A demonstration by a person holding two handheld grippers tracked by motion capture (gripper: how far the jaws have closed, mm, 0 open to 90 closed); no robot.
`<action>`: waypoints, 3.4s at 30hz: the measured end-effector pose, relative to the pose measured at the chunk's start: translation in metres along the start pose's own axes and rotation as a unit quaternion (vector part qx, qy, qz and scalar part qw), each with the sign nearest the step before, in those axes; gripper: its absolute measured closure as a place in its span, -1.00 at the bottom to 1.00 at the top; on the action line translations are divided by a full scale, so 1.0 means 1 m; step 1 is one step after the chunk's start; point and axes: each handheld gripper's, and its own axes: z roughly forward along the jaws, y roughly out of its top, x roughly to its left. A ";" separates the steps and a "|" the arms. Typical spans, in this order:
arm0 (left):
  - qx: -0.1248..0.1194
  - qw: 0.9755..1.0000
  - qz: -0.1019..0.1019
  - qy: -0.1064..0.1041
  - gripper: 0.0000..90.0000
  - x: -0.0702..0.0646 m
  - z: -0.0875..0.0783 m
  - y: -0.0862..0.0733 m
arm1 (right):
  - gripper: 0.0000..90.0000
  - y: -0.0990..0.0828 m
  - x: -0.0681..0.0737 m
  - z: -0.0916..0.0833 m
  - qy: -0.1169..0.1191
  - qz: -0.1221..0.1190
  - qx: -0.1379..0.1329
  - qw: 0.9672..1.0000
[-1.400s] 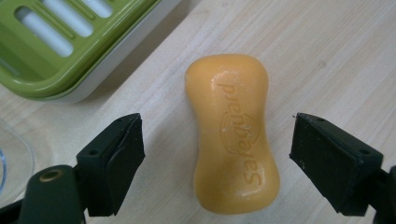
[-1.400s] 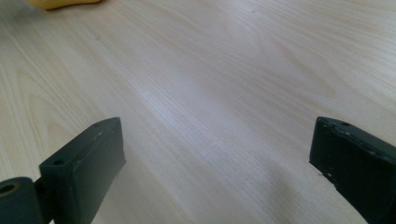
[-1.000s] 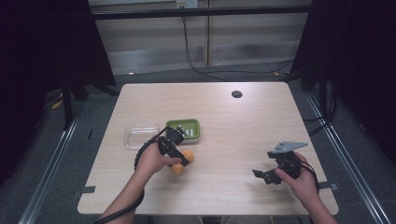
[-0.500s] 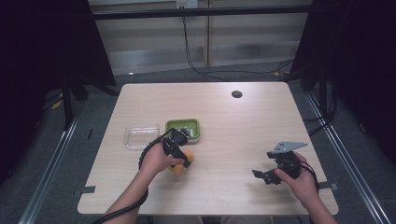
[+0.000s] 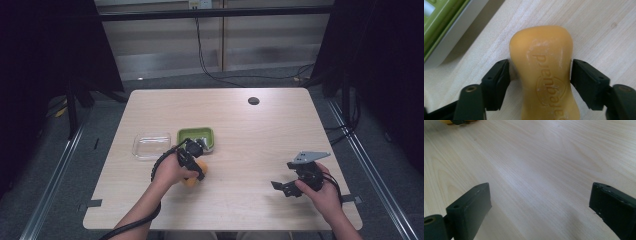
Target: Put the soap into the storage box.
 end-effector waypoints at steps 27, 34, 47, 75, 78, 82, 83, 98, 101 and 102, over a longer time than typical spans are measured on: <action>0.015 1.000 0.003 -0.001 0.09 0.000 -0.017 0.002 | -0.92 0.000 0.000 0.002 0.003 -0.005 0.006 1.000; 0.012 0.999 0.033 -0.008 0.09 0.005 -0.026 0.004 | -0.93 0.000 0.000 0.002 0.002 -0.005 0.008 1.000; 0.004 0.999 0.029 -0.030 0.10 0.008 -0.032 0.003 | -0.92 -0.001 0.001 0.003 0.004 -0.009 0.011 1.000; 0.029 0.998 0.042 -0.022 0.10 0.018 -0.057 0.015 | -0.93 -0.002 0.002 0.007 0.015 -0.012 0.023 1.000; 0.040 0.998 0.053 -0.019 0.10 0.022 -0.060 0.018 | -0.93 -0.002 0.002 0.007 0.016 -0.008 0.021 1.000; 0.043 0.997 0.054 -0.017 0.10 0.024 -0.064 0.020 | -0.93 -0.002 0.002 0.007 0.017 -0.007 0.020 1.000; 0.043 0.997 0.054 -0.017 0.10 0.024 -0.064 0.020 | -0.93 -0.002 0.002 0.007 0.017 -0.007 0.020 1.000; 0.044 0.997 0.061 -0.016 0.10 0.031 -0.069 0.027 | -0.93 -0.002 0.002 0.006 0.018 -0.005 0.017 1.000; 0.051 0.996 0.069 -0.014 0.10 0.032 -0.071 0.029 | -0.93 -0.002 0.002 0.006 0.018 -0.004 0.016 1.000; 0.048 0.997 0.064 -0.014 0.10 0.031 -0.071 0.029 | -0.93 -0.002 0.002 0.006 0.019 -0.004 0.016 1.000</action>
